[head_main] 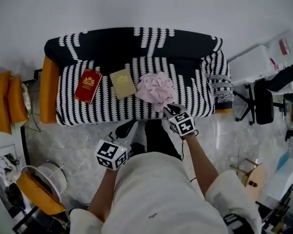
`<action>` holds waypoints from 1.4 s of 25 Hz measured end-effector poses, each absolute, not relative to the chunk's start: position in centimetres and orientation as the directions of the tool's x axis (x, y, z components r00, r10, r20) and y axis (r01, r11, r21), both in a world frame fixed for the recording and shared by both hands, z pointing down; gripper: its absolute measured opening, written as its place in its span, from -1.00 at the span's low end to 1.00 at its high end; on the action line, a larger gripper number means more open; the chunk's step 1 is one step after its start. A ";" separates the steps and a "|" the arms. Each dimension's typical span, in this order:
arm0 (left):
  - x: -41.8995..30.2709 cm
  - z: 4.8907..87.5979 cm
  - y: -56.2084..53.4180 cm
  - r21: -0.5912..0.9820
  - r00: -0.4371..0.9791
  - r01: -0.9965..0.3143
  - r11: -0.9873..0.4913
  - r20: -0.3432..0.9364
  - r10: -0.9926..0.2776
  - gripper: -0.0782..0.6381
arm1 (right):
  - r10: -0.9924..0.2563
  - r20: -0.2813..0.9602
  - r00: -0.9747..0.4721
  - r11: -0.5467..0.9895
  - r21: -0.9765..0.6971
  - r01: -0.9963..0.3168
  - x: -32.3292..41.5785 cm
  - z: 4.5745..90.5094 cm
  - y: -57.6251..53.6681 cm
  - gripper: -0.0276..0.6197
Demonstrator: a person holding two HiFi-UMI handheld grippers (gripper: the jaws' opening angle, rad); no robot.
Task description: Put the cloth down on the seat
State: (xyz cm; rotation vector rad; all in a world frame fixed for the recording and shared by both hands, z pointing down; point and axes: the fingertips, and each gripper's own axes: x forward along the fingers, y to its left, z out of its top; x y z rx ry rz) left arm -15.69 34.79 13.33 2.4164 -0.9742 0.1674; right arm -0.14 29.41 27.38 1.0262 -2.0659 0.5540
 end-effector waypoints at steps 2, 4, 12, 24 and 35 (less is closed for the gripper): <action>-16.1 13.1 35.9 0.427 0.738 -0.670 -0.607 0.299 -0.605 -0.70 | -0.486 0.769 -0.415 0.584 -0.068 -0.809 -0.7 25.8 31.1 -0.70; -16.5 13.0 36.9 0.427 0.742 -0.667 -0.611 0.304 -0.597 -0.70 | -0.490 0.759 -0.429 0.583 -0.080 -0.809 -1.3 24.5 32.8 -0.74; -17.4 11.1 39.4 0.476 0.723 -0.674 -0.565 0.272 -0.635 -0.70 | -0.466 0.666 -0.582 0.647 -0.192 -0.738 -5.7 19.1 38.3 -0.84; -12.3 8.6 41.9 0.500 0.731 -0.657 -0.564 0.237 -0.640 -0.70 | -0.558 0.386 -0.735 0.615 -0.403 -0.678 -6.1 9.5 42.4 -0.89; -10.1 7.8 43.1 0.471 0.763 -0.633 -0.614 0.243 -0.599 -0.70 | -0.601 0.330 -0.728 0.632 -0.363 -0.685 -4.9 6.9 43.4 -0.89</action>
